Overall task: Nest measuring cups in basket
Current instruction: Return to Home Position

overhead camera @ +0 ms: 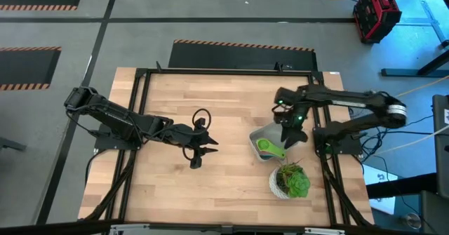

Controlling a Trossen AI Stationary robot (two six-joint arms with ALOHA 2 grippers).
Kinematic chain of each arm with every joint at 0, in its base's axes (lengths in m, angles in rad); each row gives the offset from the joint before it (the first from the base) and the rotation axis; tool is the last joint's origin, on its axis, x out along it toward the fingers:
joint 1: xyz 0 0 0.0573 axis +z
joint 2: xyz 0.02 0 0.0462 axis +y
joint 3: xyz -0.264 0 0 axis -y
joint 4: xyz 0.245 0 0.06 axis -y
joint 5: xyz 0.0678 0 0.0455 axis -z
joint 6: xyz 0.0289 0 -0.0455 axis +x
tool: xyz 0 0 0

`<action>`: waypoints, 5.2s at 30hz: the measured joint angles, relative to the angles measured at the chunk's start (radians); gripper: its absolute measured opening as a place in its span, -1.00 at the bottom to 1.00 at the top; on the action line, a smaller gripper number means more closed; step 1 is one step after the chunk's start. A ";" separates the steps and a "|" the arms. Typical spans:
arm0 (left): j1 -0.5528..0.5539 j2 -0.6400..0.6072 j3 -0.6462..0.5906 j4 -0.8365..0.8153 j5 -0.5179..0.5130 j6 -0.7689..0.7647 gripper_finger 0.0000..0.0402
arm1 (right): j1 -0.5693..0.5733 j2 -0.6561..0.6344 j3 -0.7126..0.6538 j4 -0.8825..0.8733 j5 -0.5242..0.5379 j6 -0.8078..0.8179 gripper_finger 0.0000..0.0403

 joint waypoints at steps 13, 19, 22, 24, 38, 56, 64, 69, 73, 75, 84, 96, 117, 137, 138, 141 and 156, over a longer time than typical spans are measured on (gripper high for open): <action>0.000 0.000 0.000 0.000 0.000 0.000 -0.45 | 0.000 -0.432 0.001 0.273 0.077 -0.018 0.31; 0.000 0.000 0.000 0.000 0.000 0.000 -0.45 | 0.000 -0.516 0.001 0.492 0.076 -0.018 0.31; 0.000 0.000 0.000 0.000 0.000 0.000 -0.45 | 0.000 -0.526 0.001 0.579 0.077 -0.018 0.31; 0.000 0.000 0.000 0.000 0.000 0.000 -0.45 | 0.000 -0.526 0.001 0.625 0.079 -0.018 0.31; 0.000 0.000 0.000 0.000 -0.007 0.027 -0.45 | 0.000 -0.560 0.001 0.797 0.416 0.031 0.29; 0.179 -0.183 0.001 0.104 0.247 0.329 -0.45 | 0.000 -0.761 0.001 0.651 0.480 0.033 -0.44; 0.255 -0.304 0.000 -0.028 0.269 0.348 -0.45 | 0.000 -0.843 0.001 0.545 0.497 0.033 -0.53; 0.273 -0.387 0.000 -0.097 0.270 0.357 -0.45 | 0.000 -0.870 -0.011 0.503 0.497 0.035 -0.53; 0.271 -0.481 0.000 -0.167 0.270 0.374 -0.45 | 0.000 -0.897 -0.068 0.506 0.497 0.035 -0.53; 0.267 -0.541 -0.010 -0.212 0.270 0.374 -0.45 | 0.000 -0.911 -0.102 0.505 0.497 0.040 -0.53; 0.259 -0.835 -0.277 -0.153 0.263 0.333 -0.45 | 0.000 -0.988 -0.213 0.555 0.495 0.082 -0.53; 0.259 -1.191 -0.635 0.033 0.214 0.320 -0.45 | 0.000 -1.072 -0.435 0.765 0.495 0.098 -0.53; 0.259 -1.338 -0.863 0.117 0.180 0.298 -0.45 | 0.000 -1.077 -0.685 1.072 0.435 0.142 -0.53; 0.259 -1.337 -0.874 0.132 0.180 0.262 -0.45 | 0.000 -1.079 -0.824 1.249 0.385 0.192 -0.53; 0.259 -1.337 -0.874 0.132 0.180 0.262 -0.45 | 0.000 -1.083 -0.824 1.248 0.369 0.192 -0.53; 0.259 -1.337 -0.874 0.130 0.180 0.262 -0.45 | 0.000 -1.103 -0.824 1.247 0.339 0.202 -0.53; 0.259 -1.337 -0.874 0.129 0.180 0.262 -0.45 | 0.000 -1.273 -0.825 1.095 0.427 0.140 -0.53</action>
